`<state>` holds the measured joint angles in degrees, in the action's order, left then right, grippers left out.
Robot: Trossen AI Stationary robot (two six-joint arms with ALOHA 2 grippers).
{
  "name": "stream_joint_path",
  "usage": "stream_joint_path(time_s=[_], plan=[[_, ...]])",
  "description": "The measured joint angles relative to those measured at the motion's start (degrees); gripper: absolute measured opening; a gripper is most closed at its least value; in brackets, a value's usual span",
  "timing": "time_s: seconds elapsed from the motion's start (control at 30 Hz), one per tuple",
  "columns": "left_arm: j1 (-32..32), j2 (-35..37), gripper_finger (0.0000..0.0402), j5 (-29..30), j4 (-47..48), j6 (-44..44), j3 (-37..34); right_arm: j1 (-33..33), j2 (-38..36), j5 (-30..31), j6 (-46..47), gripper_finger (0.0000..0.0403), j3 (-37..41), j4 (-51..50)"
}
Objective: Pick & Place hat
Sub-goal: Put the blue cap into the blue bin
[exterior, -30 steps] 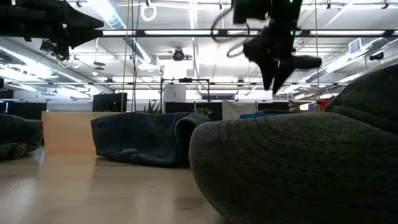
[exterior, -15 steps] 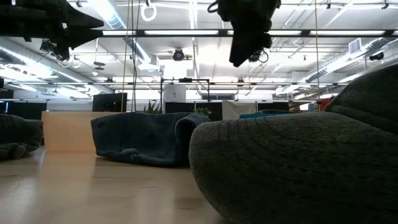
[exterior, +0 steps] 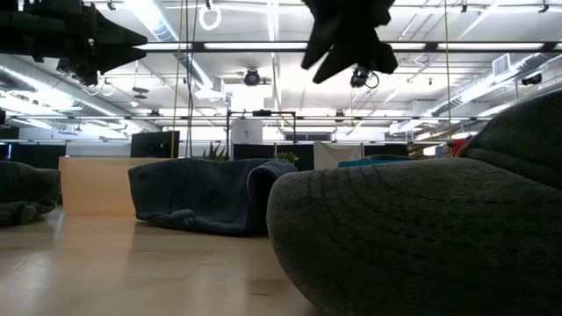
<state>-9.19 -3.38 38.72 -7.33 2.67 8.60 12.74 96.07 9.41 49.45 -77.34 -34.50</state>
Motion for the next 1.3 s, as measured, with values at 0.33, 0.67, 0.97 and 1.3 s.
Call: stream_joint_path(time_s=[0.33,0.67,0.97,1.3], plan=[[0.00,0.00,0.0177,0.00,0.67,1.63,0.00,4.57,9.86,-1.42,-0.36,0.0119,0.75,10.99],[0.00,0.00,0.0177,0.00,0.63,1.67,0.00,4.13,13.44,5.21,-3.40,0.0119,-0.83,9.33],[0.00,0.00,0.0177,0.00,0.75,1.69,0.00,3.92,15.49,3.50,-3.52,0.0119,-0.87,12.02],[0.02,0.00,0.0177,-0.01,1.82,3.95,0.00,3.28,19.79,7.18,-8.38,0.0118,-0.87,11.29]])
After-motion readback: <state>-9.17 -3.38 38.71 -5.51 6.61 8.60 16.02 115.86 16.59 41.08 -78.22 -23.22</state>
